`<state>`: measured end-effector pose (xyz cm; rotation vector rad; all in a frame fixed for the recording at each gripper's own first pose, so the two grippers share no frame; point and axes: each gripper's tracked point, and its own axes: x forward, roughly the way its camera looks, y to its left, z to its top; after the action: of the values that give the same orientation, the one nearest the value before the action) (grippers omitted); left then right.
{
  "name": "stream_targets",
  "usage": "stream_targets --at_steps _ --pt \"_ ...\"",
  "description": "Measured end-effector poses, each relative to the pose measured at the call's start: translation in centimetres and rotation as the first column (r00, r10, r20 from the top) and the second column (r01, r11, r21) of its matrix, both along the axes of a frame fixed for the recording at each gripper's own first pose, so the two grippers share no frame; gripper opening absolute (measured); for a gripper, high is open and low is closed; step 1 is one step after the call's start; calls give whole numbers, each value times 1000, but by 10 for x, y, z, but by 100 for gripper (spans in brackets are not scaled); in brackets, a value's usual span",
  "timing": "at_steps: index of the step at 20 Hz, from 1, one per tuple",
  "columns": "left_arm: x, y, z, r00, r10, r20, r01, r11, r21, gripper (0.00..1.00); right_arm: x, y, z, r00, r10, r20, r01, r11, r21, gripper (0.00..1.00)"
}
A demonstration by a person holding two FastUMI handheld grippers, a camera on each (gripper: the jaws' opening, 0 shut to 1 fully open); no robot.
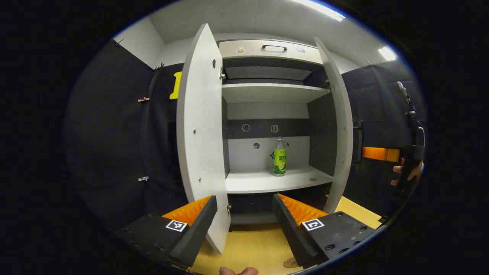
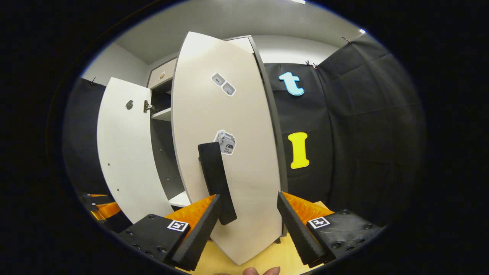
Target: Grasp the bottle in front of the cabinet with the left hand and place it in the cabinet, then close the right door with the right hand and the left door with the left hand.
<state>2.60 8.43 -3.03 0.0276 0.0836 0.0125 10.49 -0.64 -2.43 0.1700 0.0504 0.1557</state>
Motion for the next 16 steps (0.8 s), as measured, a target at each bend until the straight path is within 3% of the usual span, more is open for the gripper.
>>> stream_targets --at_steps 8,16 --pt "-1 49 13 999 42 16 -41 998 -41 93 36 51 -5 999 40 -2 -40 999 -36 98" --pt "-4 105 29 994 102 39 -102 995 -12 93 62 72 -8 1000 28 4 -27 998 -47 98"
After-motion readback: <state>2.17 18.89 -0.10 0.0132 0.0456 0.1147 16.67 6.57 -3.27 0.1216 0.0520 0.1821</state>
